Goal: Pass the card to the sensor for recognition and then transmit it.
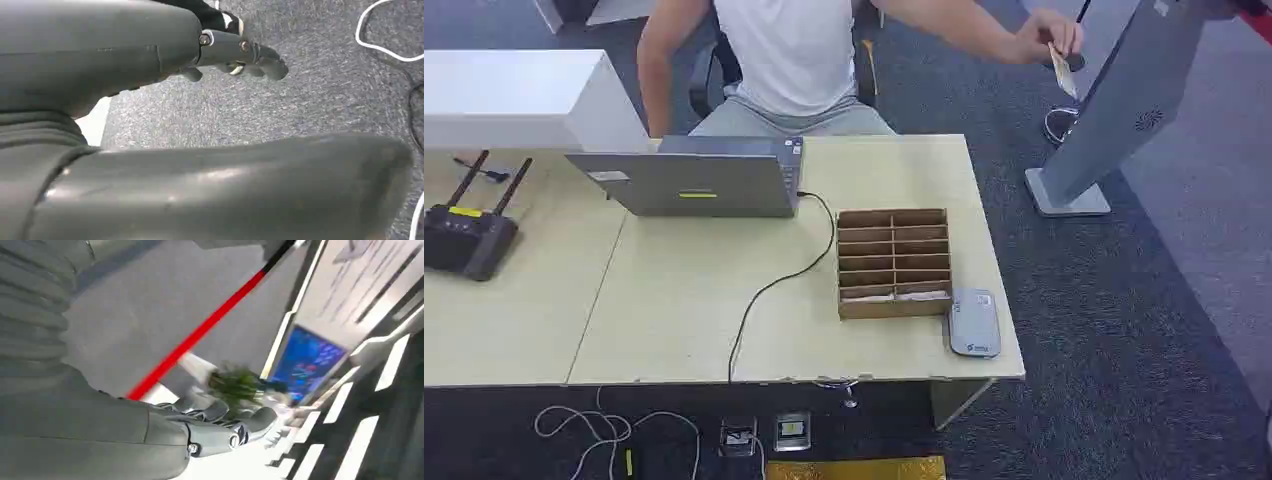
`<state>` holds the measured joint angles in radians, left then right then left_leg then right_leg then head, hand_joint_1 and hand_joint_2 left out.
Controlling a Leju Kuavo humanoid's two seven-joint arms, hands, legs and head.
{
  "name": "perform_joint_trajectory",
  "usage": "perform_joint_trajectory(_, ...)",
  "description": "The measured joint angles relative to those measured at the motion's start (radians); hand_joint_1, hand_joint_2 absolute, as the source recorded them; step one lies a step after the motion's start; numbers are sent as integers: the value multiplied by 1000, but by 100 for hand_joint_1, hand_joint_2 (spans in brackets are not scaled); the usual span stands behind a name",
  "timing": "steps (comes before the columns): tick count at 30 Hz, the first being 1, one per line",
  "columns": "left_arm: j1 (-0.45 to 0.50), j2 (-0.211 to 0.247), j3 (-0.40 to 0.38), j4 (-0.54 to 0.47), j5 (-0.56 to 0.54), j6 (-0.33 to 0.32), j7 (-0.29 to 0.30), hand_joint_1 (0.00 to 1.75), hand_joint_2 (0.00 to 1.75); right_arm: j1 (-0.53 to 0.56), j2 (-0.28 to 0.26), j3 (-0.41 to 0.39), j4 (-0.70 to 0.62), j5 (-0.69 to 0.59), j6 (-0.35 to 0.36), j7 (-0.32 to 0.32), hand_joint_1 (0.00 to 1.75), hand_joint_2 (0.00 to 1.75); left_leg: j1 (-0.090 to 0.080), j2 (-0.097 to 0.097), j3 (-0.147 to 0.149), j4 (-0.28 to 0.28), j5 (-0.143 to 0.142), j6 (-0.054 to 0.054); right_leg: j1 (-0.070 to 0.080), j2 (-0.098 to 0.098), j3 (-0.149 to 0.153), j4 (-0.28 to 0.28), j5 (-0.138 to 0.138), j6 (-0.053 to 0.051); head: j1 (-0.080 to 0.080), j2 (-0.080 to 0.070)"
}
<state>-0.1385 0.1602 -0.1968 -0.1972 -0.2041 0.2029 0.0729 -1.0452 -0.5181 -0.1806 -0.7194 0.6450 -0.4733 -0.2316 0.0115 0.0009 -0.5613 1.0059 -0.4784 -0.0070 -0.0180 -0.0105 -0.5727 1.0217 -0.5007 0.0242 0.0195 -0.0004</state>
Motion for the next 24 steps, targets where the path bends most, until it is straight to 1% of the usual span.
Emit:
perform_joint_trajectory(3, 0, 0, 0, 0, -4, -1, -1, 0, 0, 29, 36, 125, -65, 43, -24, -2, 0, 175, 0, -6, -2, 0, 2, 0, 0, -7, 0, 0, 0, 0, -1, 0)
perform_joint_trajectory(5, 1, 0, 0, 0, -9, -4, -1, 0, 0, 50, 50, 185, -106, 79, -34, -13, 0, 175, 0, -9, -3, 0, 2, 0, 0, -9, 0, 0, 0, 0, 0, 0)
perform_joint_trajectory(8, 4, 1, 0, 0, -18, -13, -1, 0, 0, 93, 74, 268, -177, 168, -40, -19, 0, 175, 0, -9, -3, 0, 2, 0, 0, -8, -1, 0, 0, 0, 0, 0)
perform_joint_trajectory(10, 4, 1, 0, 0, -20, -18, -1, 0, 0, 125, 91, 314, -229, 224, -23, -18, 0, 175, 0, -9, -4, 0, 2, 0, 0, -9, -1, 0, 0, 0, 0, 0)
perform_joint_trajectory(13, 4, 2, 0, 0, -20, -23, -1, 0, 0, 159, 121, 378, -293, 275, 19, -17, 0, 175, 0, -9, -4, 0, 2, 0, 0, -8, -1, 0, 0, 0, 0, 0)
perform_joint_trajectory(18, 4, 4, 0, 0, -20, -24, -2, 0, 0, 188, 163, 454, -340, 311, 31, -9, 0, 175, 0, -9, -4, 0, 2, 0, 0, -9, -1, 0, 0, 0, 0, 0)
perform_joint_trajectory(24, 4, 6, 0, 0, -20, -27, -2, 0, 0, 189, 192, 501, -347, 300, 32, -20, 0, 175, 0, -9, -4, 0, 2, 0, 0, -8, -1, 0, 0, 0, 0, 0)
